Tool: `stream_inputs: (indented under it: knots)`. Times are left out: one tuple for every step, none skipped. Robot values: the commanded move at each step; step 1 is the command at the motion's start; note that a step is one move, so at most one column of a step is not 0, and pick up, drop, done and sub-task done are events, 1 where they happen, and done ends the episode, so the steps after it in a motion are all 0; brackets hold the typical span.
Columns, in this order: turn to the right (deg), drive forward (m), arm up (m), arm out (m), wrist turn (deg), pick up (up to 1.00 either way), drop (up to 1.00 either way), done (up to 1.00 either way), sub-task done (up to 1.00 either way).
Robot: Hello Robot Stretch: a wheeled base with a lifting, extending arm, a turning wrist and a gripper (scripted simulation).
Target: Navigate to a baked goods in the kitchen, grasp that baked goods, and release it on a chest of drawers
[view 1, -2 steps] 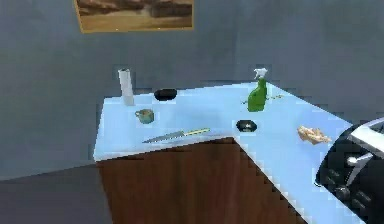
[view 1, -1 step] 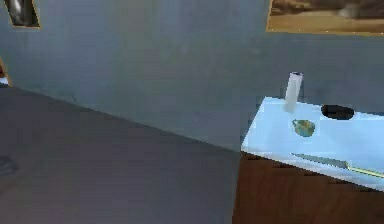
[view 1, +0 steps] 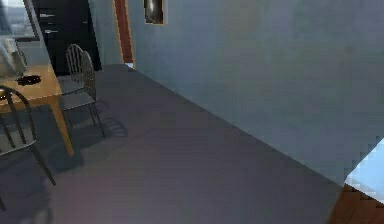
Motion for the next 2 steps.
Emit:
stream_inputs:
  knots:
    - [-3.0,0.00,0.00,0.00,0.0,0.00,0.00,0.00,0.00]
    - [45.0,0.00,0.00,0.00,0.0,0.00,0.00,0.00,0.00]
